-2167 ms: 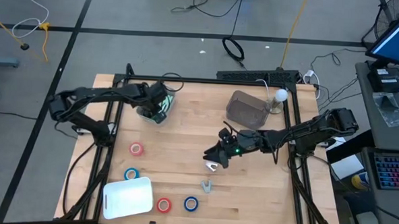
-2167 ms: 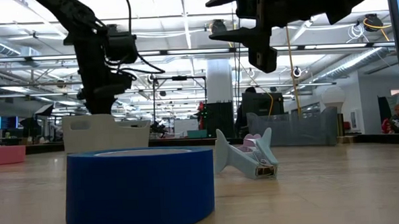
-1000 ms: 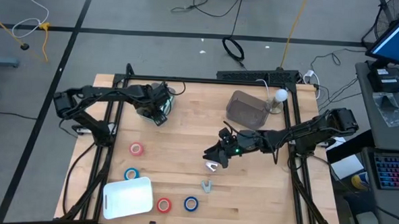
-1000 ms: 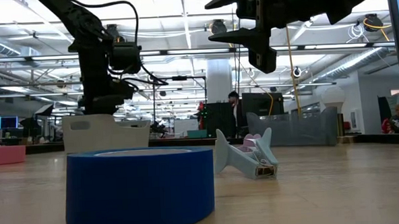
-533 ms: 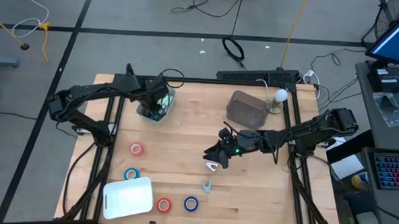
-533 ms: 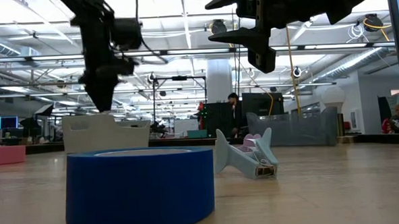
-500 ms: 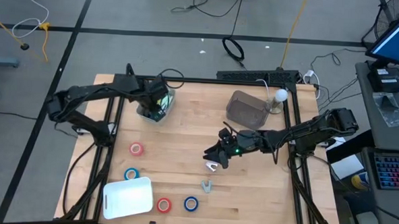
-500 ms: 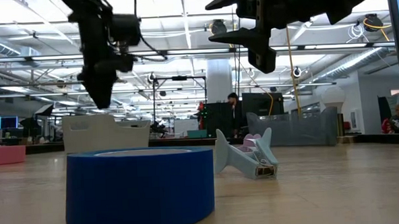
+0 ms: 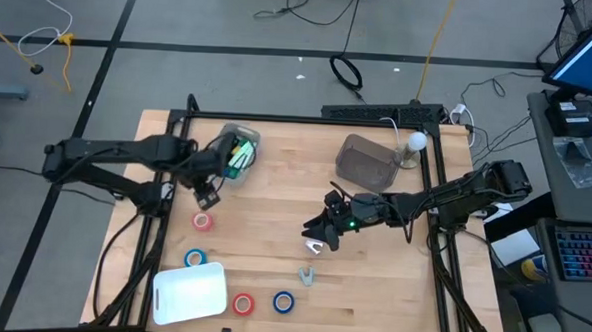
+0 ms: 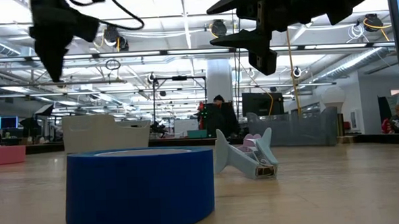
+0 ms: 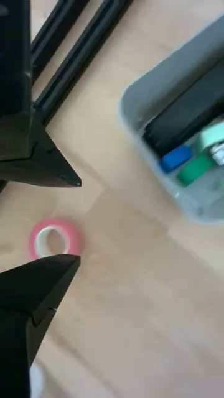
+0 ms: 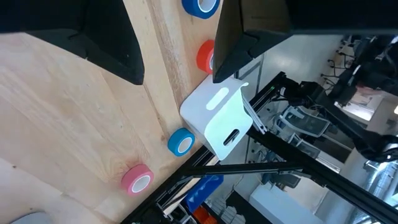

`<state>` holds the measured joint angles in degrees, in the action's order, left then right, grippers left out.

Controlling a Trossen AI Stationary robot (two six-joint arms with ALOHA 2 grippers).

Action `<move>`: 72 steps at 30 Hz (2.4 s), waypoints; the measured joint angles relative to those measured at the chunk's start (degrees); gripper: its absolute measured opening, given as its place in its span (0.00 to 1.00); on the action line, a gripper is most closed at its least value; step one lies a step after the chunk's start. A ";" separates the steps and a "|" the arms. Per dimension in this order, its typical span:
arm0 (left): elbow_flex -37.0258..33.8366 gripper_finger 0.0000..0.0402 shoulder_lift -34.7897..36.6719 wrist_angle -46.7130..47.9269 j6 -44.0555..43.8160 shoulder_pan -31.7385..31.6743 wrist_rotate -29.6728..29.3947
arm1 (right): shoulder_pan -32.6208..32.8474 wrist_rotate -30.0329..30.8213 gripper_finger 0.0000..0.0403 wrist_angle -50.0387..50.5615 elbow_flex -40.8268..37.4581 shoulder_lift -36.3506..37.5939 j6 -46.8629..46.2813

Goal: Pick and place Stapler, Stapler remover, tape
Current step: Put the pink tape into the black bin

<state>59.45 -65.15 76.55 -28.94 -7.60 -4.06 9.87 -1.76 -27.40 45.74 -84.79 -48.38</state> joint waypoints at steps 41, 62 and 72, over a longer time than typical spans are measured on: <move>-28.82 0.46 1.52 -21.68 -15.90 28.73 2.55 | 0.00 0.15 0.46 -0.16 0.00 0.00 1.09; -29.59 0.46 1.40 -27.16 -15.81 28.68 2.47 | -0.01 0.20 0.46 -0.41 0.00 0.02 -0.35; -33.31 0.46 1.38 -32.20 -16.48 28.68 2.48 | 0.00 0.20 0.46 -0.60 0.00 0.02 -0.38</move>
<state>26.14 -63.77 44.35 -45.43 21.08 -1.57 9.87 -1.56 -28.00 45.74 -84.77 -48.75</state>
